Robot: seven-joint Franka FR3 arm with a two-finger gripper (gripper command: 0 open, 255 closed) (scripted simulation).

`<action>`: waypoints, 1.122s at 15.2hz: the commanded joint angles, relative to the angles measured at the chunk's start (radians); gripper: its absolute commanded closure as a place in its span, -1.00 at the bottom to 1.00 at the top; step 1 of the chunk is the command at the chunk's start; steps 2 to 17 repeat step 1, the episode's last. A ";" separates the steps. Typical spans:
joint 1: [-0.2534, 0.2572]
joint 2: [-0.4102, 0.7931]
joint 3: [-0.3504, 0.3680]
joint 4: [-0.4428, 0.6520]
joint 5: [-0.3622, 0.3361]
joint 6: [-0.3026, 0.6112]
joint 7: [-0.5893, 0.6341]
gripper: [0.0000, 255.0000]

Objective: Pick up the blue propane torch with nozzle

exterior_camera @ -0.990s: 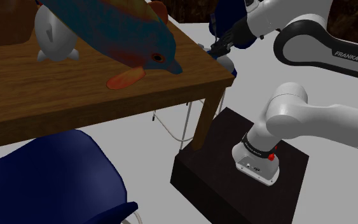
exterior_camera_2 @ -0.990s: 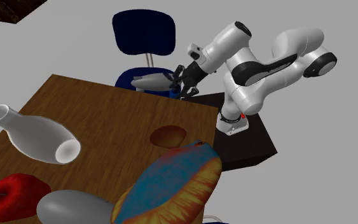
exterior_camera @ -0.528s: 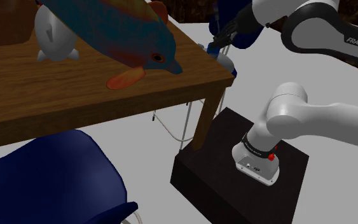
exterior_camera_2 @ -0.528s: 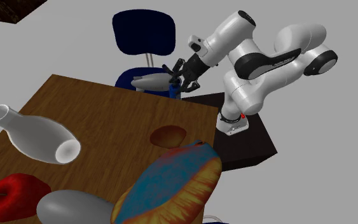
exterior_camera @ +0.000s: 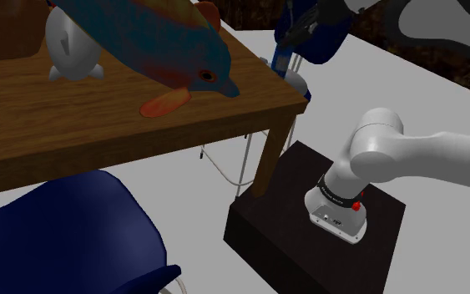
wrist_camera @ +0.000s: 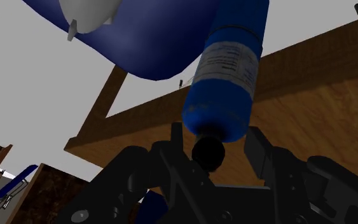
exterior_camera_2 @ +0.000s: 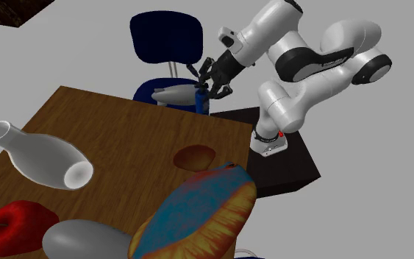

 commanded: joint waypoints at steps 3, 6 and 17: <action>0.001 0.002 0.000 0.007 0.001 -0.005 -0.001 1.00; 0.001 0.002 0.000 0.007 0.001 -0.005 -0.001 1.00; 0.001 0.002 0.000 0.007 0.001 -0.005 -0.001 1.00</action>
